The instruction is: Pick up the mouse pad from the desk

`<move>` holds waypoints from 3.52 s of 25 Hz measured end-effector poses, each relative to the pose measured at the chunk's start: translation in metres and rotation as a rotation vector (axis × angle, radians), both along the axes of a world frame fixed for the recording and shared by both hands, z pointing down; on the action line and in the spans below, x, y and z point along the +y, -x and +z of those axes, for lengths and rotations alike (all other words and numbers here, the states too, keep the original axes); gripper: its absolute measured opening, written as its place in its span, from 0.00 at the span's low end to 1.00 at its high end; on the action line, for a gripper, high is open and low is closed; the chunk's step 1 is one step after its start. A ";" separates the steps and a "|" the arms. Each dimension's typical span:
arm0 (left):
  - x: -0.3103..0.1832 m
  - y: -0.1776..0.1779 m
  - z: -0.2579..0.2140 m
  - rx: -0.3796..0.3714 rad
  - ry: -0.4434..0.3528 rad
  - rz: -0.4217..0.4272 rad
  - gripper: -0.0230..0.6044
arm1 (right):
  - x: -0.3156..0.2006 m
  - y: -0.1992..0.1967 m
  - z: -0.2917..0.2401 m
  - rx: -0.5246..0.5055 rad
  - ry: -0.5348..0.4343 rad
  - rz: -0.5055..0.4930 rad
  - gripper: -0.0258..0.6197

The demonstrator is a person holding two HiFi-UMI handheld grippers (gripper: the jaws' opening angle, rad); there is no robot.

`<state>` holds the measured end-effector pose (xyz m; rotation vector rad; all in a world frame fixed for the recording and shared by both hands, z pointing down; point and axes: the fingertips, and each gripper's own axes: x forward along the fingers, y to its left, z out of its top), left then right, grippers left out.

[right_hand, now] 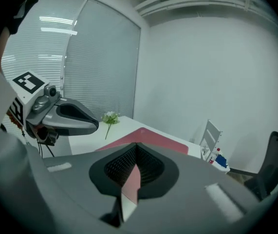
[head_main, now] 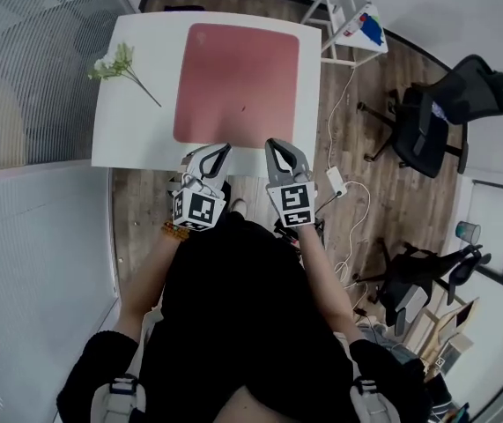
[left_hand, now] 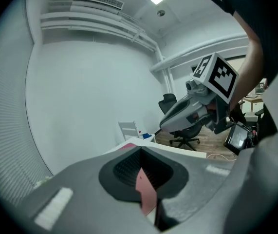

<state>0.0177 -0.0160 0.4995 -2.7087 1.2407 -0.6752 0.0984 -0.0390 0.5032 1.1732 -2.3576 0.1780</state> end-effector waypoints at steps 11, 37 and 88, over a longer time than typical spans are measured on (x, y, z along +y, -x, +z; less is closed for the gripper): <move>-0.037 0.025 0.076 -0.110 0.201 0.201 0.04 | -0.024 0.021 0.079 0.248 0.142 -0.227 0.08; -0.014 0.024 0.210 -0.469 0.455 0.449 0.29 | -0.011 0.027 0.213 0.576 0.320 -0.637 0.28; -0.019 0.001 0.246 -0.535 0.497 0.514 0.23 | 0.003 0.046 0.246 0.637 0.407 -0.741 0.32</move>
